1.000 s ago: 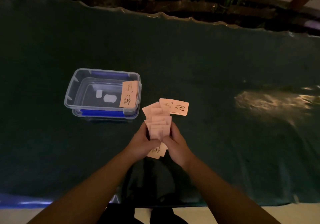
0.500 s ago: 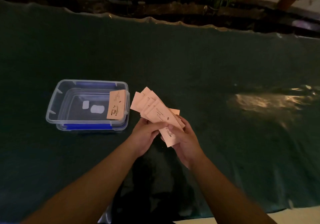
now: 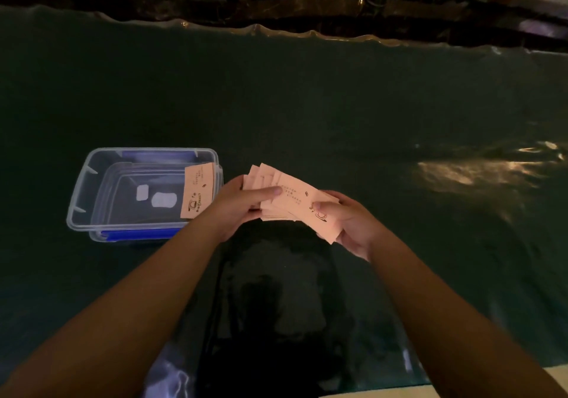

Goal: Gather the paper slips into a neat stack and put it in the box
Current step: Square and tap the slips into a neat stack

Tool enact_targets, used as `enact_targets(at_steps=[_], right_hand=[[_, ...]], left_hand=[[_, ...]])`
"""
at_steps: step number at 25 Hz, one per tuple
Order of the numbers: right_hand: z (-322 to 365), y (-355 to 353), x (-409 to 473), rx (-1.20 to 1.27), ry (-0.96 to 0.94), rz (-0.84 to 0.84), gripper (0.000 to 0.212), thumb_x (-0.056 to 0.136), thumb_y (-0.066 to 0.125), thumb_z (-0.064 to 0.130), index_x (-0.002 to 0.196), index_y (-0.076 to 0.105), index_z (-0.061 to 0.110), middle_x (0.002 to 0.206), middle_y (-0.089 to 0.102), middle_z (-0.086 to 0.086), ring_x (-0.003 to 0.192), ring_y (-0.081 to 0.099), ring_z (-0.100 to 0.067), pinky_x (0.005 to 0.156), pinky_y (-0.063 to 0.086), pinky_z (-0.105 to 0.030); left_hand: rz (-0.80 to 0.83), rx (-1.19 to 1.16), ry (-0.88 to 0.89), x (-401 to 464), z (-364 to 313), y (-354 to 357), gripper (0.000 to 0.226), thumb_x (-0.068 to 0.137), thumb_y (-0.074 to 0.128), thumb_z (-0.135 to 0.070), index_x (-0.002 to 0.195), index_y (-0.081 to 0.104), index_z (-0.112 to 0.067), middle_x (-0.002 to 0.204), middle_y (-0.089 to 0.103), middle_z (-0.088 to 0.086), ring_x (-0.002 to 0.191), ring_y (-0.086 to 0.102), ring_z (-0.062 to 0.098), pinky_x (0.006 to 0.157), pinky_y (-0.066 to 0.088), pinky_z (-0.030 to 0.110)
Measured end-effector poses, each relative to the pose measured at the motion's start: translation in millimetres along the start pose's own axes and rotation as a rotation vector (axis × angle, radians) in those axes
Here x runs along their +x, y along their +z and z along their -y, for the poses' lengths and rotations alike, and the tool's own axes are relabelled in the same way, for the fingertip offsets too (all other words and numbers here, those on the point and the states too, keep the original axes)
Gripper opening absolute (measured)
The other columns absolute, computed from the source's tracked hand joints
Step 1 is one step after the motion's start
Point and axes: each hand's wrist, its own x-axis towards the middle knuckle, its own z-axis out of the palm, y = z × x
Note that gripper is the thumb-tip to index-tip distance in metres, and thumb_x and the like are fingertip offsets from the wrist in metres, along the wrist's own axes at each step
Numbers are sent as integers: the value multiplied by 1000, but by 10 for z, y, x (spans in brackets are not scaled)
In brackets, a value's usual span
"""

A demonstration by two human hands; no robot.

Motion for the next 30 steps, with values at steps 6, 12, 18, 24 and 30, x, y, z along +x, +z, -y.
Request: enact_targets(at_steps=[6, 12, 18, 24, 30], right_hand=[[136, 20, 399, -208, 52, -187, 52, 71, 98, 20, 118, 77, 16, 108, 85, -6, 105, 79, -27, 97, 63, -47], [137, 106, 597, -332, 183, -216, 47, 73, 95, 44, 108, 78, 17, 107, 81, -3, 97, 74, -20, 84, 66, -40], [227, 136, 642, -374, 221, -189, 42, 74, 95, 40, 104, 79, 16, 108, 82, -7, 101, 75, -26, 88, 66, -44], [154, 49, 628, -299, 236, -171, 51, 70, 97, 40, 111, 82, 14, 111, 83, -8, 106, 76, -25, 98, 62, -42], [59, -18, 576, -233, 218, -86, 39, 73, 95, 37, 105, 84, 16, 101, 87, -4, 102, 79, -22, 102, 60, -42]], left_hand=[[-209, 233, -194, 319, -26, 93, 65, 83, 88, -30, 140, 60, -16, 131, 70, 4, 121, 66, 20, 107, 56, 41], [-249, 171, -295, 359, -36, 215, 49, 93, 76, -30, 138, 58, -18, 129, 63, 6, 118, 61, 21, 108, 54, 41], [-302, 132, -319, 394, -65, 283, 38, 96, 72, -26, 131, 59, -20, 131, 63, 8, 119, 62, 25, 107, 56, 43], [-313, 84, -307, 422, 4, 299, 33, 90, 78, -25, 117, 60, -19, 128, 66, 8, 118, 64, 24, 108, 55, 42], [-272, 124, -289, 439, 48, 255, 54, 88, 78, -27, 136, 57, -16, 132, 64, 9, 121, 61, 25, 111, 52, 43]])
